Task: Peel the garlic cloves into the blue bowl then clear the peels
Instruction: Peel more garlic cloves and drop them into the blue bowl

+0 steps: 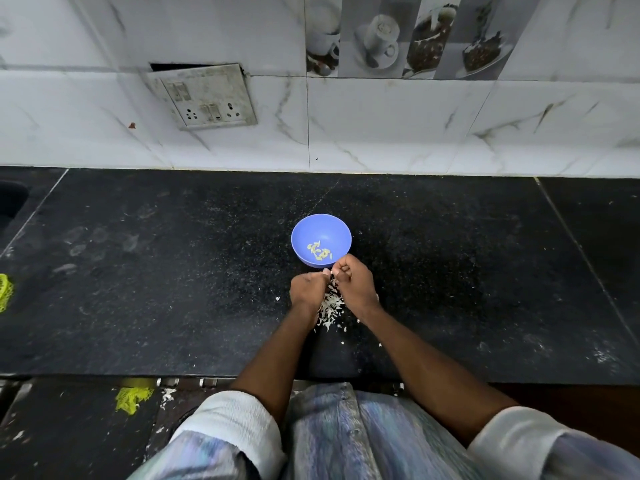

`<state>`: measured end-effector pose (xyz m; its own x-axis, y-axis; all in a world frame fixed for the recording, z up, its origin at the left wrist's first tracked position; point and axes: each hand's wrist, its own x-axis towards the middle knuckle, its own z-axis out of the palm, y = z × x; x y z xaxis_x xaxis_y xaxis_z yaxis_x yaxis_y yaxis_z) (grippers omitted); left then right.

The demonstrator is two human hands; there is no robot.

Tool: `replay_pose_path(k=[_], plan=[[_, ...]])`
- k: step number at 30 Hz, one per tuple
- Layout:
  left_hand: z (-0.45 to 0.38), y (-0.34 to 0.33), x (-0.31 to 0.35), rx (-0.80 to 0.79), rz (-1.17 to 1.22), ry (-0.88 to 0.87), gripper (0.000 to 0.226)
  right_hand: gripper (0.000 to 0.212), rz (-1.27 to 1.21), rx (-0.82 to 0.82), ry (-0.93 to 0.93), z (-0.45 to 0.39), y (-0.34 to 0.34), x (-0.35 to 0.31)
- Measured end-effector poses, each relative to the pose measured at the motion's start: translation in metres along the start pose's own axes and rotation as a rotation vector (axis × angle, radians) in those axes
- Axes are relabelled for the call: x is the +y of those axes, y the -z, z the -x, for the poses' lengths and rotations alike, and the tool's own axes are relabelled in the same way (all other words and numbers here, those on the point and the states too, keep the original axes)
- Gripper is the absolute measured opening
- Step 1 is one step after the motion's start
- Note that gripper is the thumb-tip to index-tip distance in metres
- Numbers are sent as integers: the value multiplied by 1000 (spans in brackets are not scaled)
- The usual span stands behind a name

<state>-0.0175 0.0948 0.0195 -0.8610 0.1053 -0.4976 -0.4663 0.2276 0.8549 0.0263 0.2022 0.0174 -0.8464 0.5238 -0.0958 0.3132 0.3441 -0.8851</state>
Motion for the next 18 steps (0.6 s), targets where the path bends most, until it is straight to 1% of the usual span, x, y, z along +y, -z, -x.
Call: replay_pose_path(k=[2,3,4,5,6,8,10,12,13,14,15,17,18], plan=[[1,-2,5,-48,186,195,28,16,28,27,69,3,1,-1],[2,-2,5,-66,214,240,27,16,38,31,83,3,1,0],[1,-2,4,-75,222,247,27,16,39,24,72,4,0,0],[1,-1,2,-74,200,201,26,14,9,10,18,4,-1,1],[0,-1,-1,-61,128,99,23,13,-51,-7,-81,5,-2,0],[-2,3,-7,4,-119,-160,16,15,-212,-45,-289,4,-4,-3],[1,6,-10,56,-341,-369,17,20,-317,-79,-397,2,-4,-8],[3,9,-9,100,-473,-551,17,23,-416,-118,-468,-1,-5,-12],[4,9,-8,123,-516,-604,17,26,-459,-125,-496,-2,-6,-14],[5,9,-7,134,-539,-610,17,28,-489,-127,-513,-2,-7,-15],[7,9,-6,120,-528,-570,16,29,-501,-122,-515,-2,-8,-15],[4,6,-6,70,-394,-370,13,28,-470,-103,-459,-1,-9,-14],[2,3,-5,22,-268,-245,13,28,-446,-94,-418,0,-9,-15]])
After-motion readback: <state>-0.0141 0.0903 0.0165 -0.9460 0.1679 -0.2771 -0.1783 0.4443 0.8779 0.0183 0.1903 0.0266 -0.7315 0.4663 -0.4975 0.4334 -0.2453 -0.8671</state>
